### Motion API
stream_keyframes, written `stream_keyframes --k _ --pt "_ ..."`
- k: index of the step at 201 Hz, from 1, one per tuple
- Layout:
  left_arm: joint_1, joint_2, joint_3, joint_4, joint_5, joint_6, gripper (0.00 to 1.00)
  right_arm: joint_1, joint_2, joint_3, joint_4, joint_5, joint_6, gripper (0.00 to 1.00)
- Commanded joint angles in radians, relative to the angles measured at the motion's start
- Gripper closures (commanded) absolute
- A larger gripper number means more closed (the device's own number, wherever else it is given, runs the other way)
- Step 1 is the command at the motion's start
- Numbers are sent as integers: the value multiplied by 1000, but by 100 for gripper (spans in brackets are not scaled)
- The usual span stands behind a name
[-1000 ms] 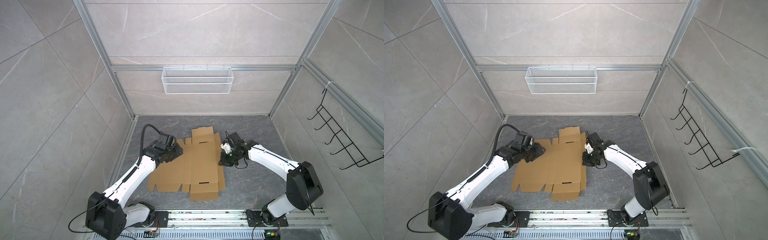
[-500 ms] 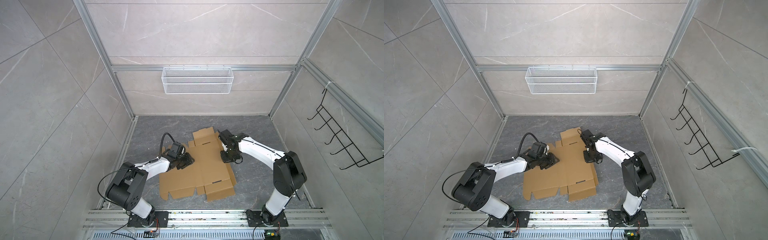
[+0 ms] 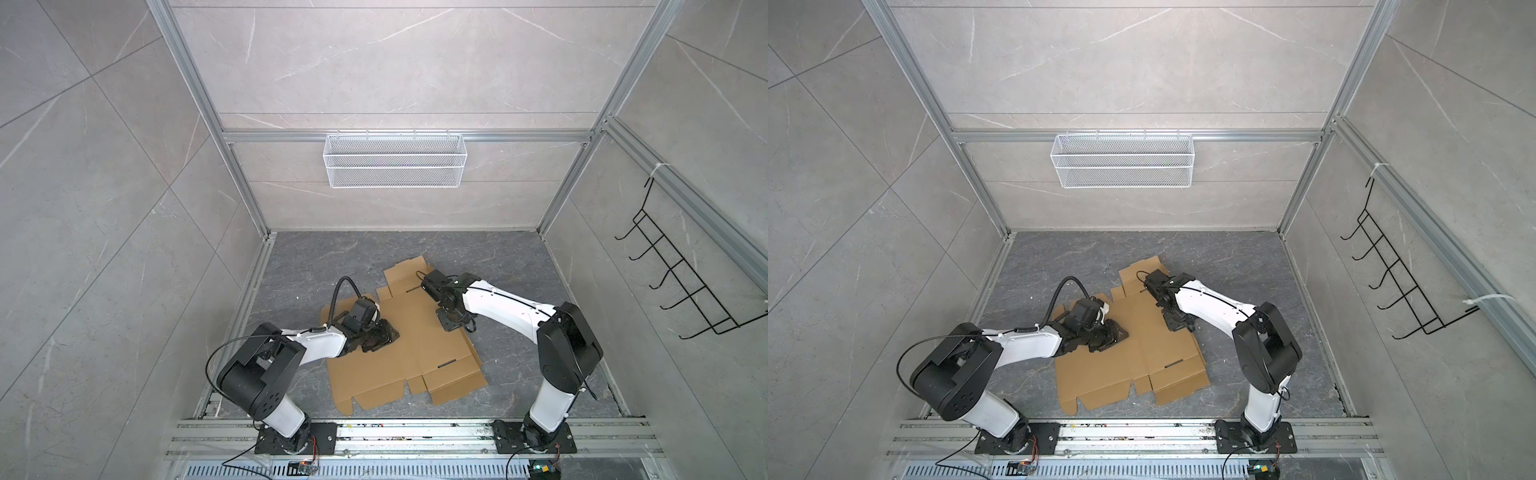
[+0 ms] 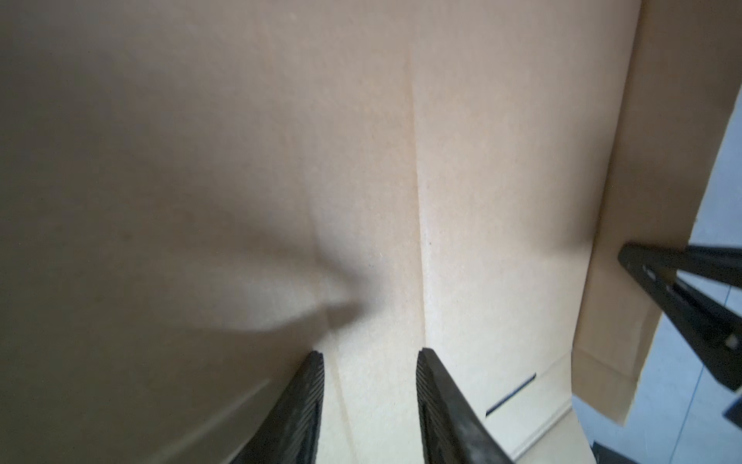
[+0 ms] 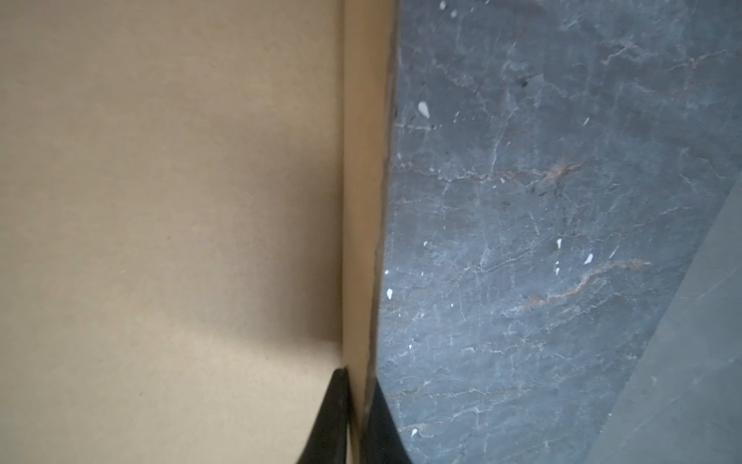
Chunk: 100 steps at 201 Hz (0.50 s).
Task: Assemble paper box
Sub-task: First fold the bottom flaps of a flat cardboard box at the center of the table.
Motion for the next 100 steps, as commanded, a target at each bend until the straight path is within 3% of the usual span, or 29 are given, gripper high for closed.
stream_keyframes --k 1,20,37,59,100 --pt "-8 -116 10 -173 6 72 58 15 -57 -40 4 -85 -154 86" --pt "31 -186 114 -316 -63 216 57 36 -56 -50 16 -109 -215 87" --pt "127 -161 231 -355 -1 306 55 35 -38 -26 18 -79 -210 88" --pt "244 -28 413 -336 132 299 52 36 -32 -16 45 -79 -208 88" --pt "249 280 789 -388 196 276 50 35 -32 -35 103 -73 -227 88"
